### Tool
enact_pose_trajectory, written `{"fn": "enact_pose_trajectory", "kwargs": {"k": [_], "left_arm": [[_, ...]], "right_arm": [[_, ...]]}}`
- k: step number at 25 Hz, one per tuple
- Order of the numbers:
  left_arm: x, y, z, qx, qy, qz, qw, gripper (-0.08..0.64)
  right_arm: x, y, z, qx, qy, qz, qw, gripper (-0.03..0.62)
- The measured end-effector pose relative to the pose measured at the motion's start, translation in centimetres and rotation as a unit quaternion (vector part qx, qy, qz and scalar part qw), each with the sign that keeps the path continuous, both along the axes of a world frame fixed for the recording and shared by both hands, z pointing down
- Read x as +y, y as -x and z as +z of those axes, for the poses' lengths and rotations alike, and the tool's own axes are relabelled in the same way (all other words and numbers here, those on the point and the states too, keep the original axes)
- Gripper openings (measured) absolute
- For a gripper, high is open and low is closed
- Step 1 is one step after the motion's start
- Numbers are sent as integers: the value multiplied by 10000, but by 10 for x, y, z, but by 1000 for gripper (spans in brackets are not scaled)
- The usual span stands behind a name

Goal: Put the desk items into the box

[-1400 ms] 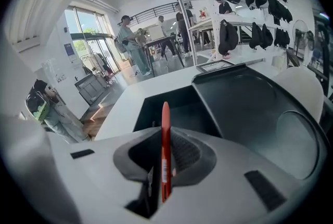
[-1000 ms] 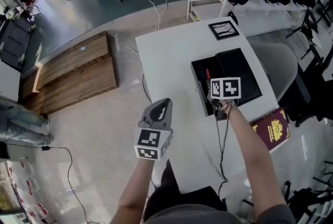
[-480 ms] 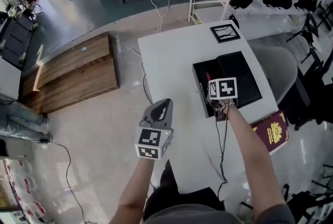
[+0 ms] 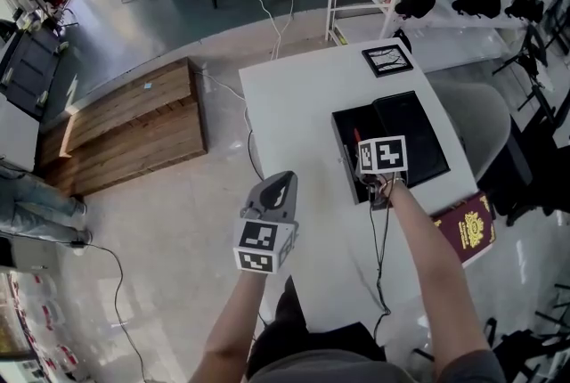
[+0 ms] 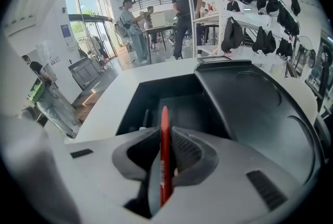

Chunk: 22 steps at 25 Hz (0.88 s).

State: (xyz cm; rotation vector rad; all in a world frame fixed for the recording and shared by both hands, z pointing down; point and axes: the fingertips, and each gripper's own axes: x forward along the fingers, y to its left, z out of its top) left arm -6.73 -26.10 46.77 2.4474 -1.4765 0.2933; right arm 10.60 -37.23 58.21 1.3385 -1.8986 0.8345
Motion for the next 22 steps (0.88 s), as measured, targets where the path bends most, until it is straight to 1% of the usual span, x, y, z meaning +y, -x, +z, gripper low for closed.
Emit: {"fn": "enact_pose_trajectory", "kwargs": {"k": [5,11,17,22], "left_arm": [[0,0,-1,-32,0,25,10000,6],[-1,-3,-4,-52,-33,71,10000,6],[-4,-7,-7,-51,-53,143,9999,6],[-7,-11,-10,-44,-123,181,9998,6]], "right_arm": [[1,1,-7,-145,-140,50,9998,81],[0,3,-29,-384,-496,117,9980,86],[3,7,-59,-455,-987,100,9940,86],[12,17,-89,-651,-1409,-106,9878,86]]}}
